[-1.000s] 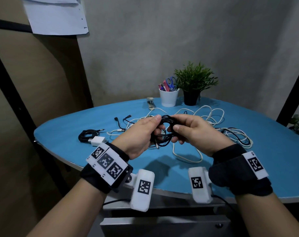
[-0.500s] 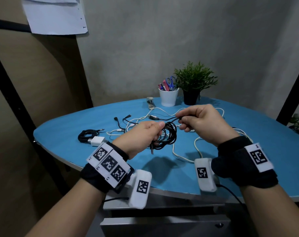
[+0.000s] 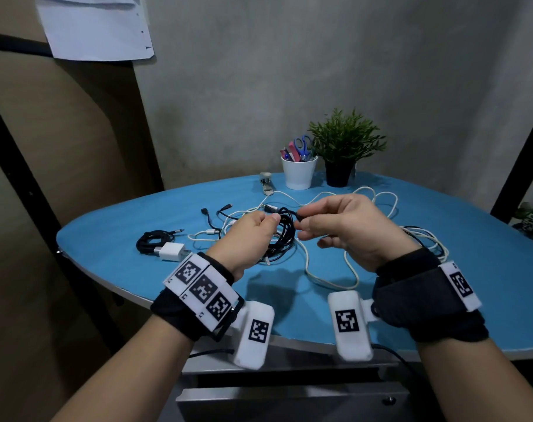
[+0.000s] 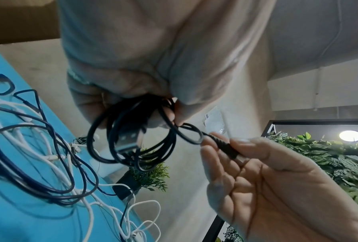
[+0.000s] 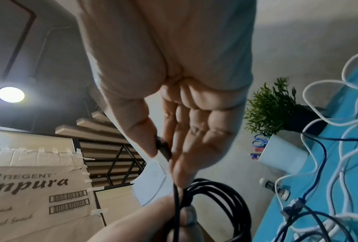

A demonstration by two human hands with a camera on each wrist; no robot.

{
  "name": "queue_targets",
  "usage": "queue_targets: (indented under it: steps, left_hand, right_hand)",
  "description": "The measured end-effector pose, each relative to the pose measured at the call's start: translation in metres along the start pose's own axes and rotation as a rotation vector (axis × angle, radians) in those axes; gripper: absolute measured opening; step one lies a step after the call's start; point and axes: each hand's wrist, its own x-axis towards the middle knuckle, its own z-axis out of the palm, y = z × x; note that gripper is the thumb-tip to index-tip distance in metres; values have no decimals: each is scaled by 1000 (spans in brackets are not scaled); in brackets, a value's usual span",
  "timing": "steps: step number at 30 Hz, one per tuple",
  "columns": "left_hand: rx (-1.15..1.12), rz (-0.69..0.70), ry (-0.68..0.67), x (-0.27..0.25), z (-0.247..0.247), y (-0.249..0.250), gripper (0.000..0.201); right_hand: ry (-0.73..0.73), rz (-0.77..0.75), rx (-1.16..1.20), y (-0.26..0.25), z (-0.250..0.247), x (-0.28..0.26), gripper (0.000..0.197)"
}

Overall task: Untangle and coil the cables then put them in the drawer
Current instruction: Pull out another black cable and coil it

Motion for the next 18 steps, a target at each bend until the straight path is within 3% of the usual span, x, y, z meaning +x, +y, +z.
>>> queue_targets:
  steps: [5, 9, 18]
  left_hand:
    - [103, 58, 46, -4, -1, 3, 31]
    - [234, 165, 56, -10, -1, 11, 30]
    - [-474, 115, -103, -9, 3, 6, 26]
  right_hand:
    - [11, 54, 19, 8, 2, 2, 22]
    - [66, 76, -2, 11, 4, 4, 16]
    - [233, 1, -171, 12, 4, 13, 24]
